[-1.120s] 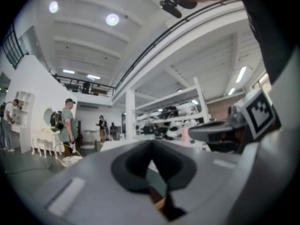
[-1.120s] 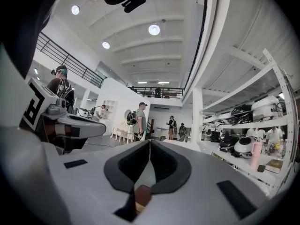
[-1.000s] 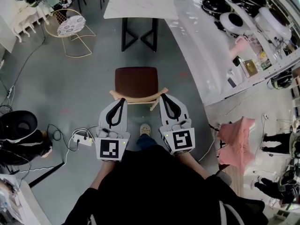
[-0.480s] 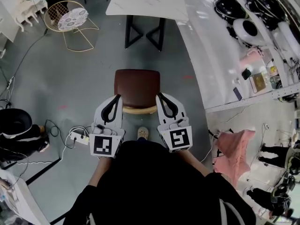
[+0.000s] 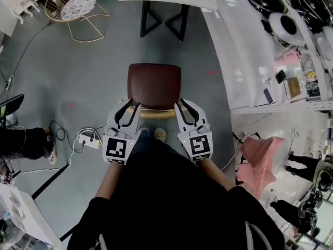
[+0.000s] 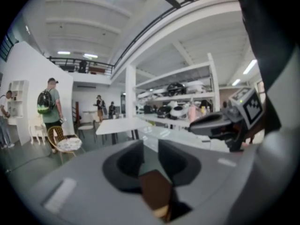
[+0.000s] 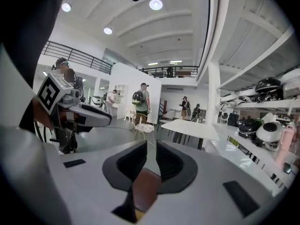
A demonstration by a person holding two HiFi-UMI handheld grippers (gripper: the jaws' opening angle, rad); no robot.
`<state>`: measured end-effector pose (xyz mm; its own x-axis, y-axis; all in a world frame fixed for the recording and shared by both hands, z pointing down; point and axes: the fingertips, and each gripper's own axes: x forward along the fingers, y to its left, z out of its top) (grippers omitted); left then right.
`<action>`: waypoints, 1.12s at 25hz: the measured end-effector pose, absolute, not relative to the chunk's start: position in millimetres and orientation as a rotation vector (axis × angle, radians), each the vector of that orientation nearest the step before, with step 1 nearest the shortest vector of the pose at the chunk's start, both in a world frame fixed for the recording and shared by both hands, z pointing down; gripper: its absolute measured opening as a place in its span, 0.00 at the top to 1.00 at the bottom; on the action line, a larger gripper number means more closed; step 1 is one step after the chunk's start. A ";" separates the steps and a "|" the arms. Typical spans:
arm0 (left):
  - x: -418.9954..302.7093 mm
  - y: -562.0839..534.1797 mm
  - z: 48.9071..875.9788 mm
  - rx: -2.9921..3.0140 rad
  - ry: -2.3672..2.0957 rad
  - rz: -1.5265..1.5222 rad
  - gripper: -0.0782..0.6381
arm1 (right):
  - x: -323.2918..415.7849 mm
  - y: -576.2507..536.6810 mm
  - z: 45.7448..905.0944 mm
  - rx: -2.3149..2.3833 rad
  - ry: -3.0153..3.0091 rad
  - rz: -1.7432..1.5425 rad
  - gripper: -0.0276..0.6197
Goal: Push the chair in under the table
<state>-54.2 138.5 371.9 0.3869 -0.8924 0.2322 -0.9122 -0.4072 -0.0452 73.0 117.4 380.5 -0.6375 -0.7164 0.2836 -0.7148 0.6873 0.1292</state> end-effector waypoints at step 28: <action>-59.3 160.9 595.8 2.516 -0.918 1.266 0.52 | 87.9 150.0 585.9 0.566 -2.139 0.059 0.72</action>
